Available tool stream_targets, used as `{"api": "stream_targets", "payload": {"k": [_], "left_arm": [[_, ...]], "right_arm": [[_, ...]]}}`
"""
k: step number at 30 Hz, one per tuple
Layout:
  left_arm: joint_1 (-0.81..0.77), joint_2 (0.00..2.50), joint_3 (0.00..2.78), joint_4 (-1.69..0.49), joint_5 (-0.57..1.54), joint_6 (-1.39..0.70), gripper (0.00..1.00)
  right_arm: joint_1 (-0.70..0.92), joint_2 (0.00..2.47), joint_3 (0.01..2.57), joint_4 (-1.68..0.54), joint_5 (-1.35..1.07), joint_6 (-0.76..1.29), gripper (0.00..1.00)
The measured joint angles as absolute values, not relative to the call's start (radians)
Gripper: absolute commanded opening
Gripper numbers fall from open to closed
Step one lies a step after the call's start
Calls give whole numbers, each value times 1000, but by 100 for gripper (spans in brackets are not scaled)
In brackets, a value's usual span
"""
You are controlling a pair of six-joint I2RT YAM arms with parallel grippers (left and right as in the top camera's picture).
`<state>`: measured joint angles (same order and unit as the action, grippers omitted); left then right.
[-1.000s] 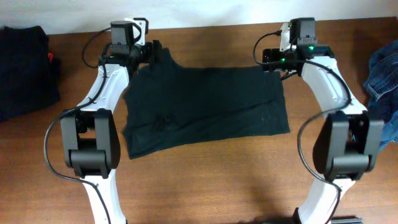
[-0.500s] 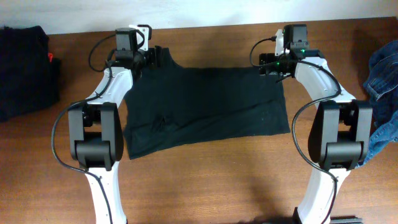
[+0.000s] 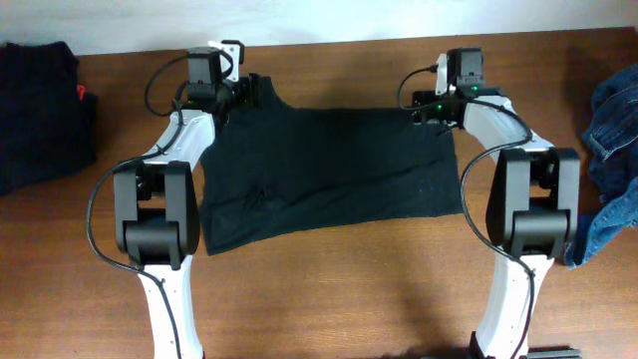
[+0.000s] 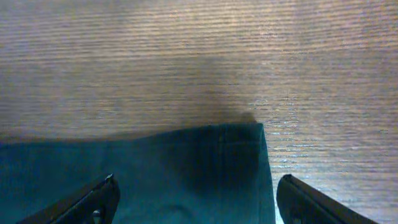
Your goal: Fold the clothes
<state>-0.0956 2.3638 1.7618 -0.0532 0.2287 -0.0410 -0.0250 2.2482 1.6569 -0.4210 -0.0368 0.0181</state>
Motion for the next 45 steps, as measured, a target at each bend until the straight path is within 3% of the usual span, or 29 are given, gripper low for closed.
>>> {"api": "stream_targets", "payload": {"k": [10, 14, 32, 40, 45], "left_arm": [[-96, 2422, 1762, -4, 229, -41, 69], [-96, 2434, 1762, -8, 229, -42, 59], [-96, 2465, 1765, 17, 229, -41, 59], [-96, 2465, 1765, 17, 229, -42, 50], [-96, 2466, 1765, 22, 229, -41, 50]], "right_arm": [[-25, 2268, 1657, -404, -6, 18, 85], [-25, 2276, 1657, -402, 8, 17, 77], [-25, 2279, 1657, -359, 16, 17, 83], [-25, 2286, 1657, -334, 19, 18, 82], [-25, 2307, 1659, -331, 19, 23, 80]]}}
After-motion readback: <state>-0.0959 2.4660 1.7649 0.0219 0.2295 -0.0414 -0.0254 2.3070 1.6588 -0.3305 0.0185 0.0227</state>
